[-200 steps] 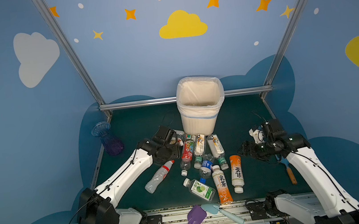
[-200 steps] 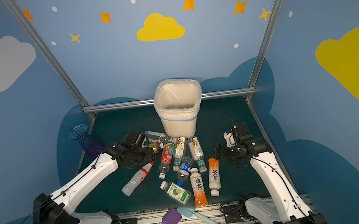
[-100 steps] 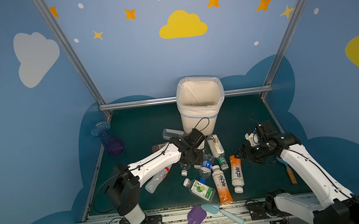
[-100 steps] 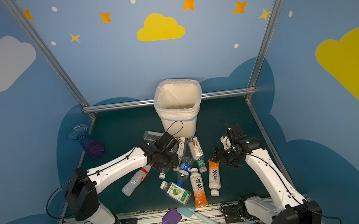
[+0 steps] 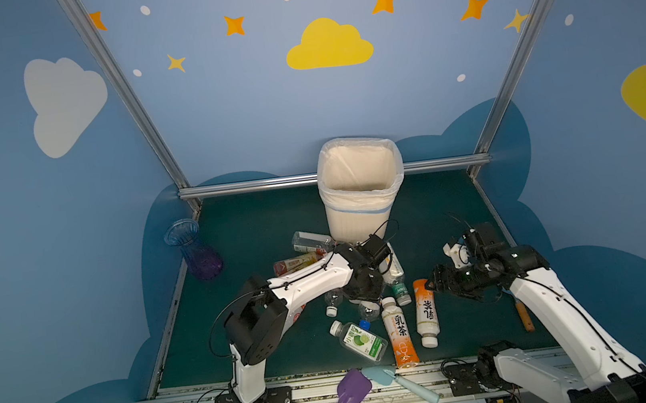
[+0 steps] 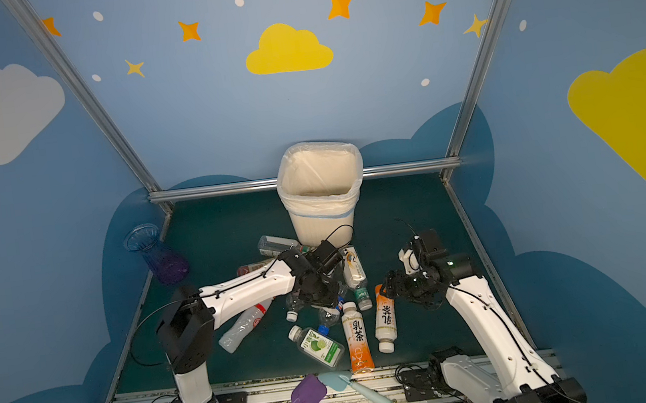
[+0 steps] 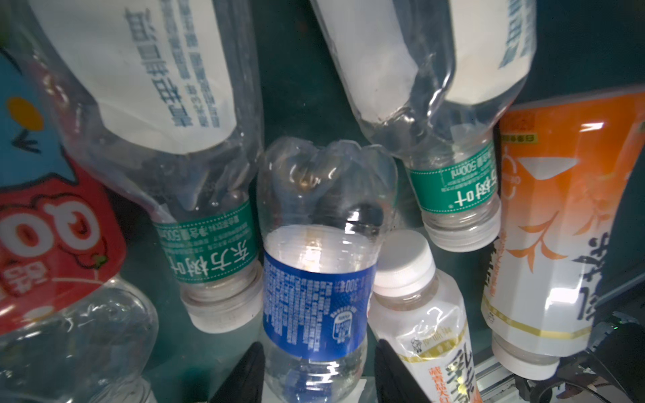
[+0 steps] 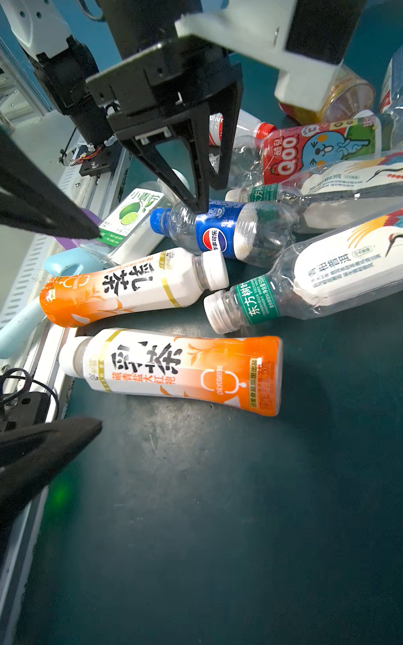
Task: Throw the plastic bottles in the bin
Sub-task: 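Close the left gripper around the blue-label clear water bottle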
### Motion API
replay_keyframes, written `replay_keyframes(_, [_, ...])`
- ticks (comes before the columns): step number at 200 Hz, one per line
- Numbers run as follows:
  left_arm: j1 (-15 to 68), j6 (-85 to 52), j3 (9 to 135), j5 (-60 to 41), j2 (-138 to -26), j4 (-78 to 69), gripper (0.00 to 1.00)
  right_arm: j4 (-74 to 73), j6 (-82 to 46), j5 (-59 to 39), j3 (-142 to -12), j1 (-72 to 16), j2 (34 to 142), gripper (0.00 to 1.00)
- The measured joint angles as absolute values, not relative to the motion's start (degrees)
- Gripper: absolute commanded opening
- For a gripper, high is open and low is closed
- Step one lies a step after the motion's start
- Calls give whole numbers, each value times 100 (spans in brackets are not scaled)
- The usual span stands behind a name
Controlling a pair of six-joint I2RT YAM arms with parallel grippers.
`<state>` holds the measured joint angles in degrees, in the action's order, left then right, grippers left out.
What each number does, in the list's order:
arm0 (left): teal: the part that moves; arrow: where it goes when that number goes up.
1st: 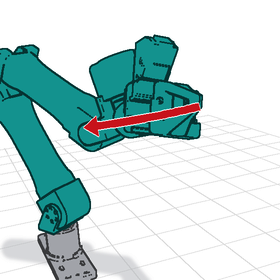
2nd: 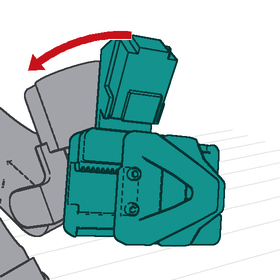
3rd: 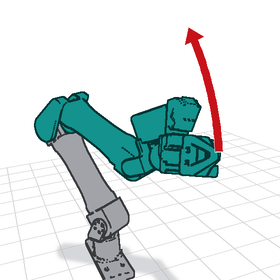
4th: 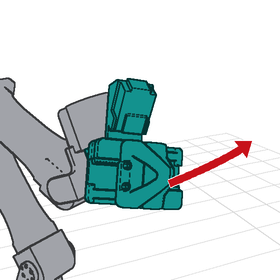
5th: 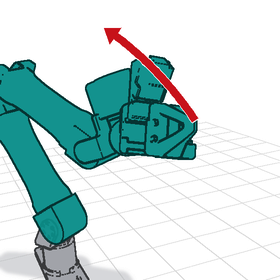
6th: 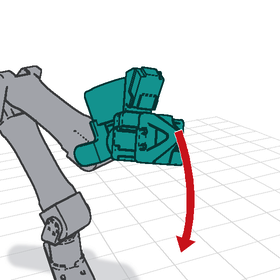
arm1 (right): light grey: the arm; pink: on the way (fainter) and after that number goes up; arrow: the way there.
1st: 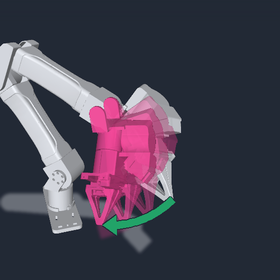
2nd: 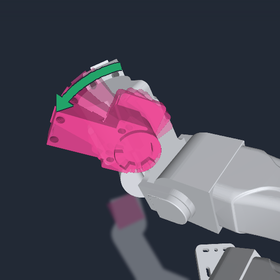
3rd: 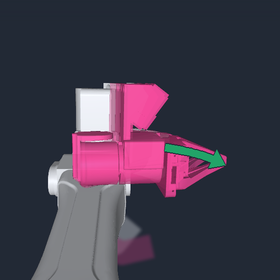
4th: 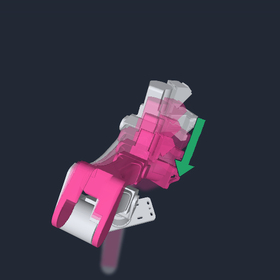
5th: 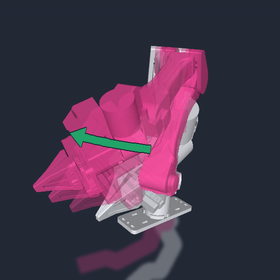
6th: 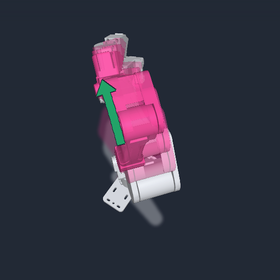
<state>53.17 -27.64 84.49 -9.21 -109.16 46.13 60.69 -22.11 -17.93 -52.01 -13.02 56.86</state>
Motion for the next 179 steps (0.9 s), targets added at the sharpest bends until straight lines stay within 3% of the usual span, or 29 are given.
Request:
replay_keyframes(37, [5330, -2696, 8595, -956, -11091, 4678, 64, 6125, -2206, -1789, -5186, -1302, 5623, 81])
replay_keyframes(140, [5332, -2541, 8864, -941, -11587, 4890, 69, 6180, -2228, -1787, -5146, -1299, 5520, 81])
replay_keyframes(157, [5334, -2510, 8943, -941, -11701, 4921, 68, 6180, -2233, -1787, -5146, -1299, 5502, 82])
replay_keyframes(179, [5334, -2475, 9011, -941, -11791, 4934, 57, 6189, -2255, -1787, -5146, -1299, 5485, 82])
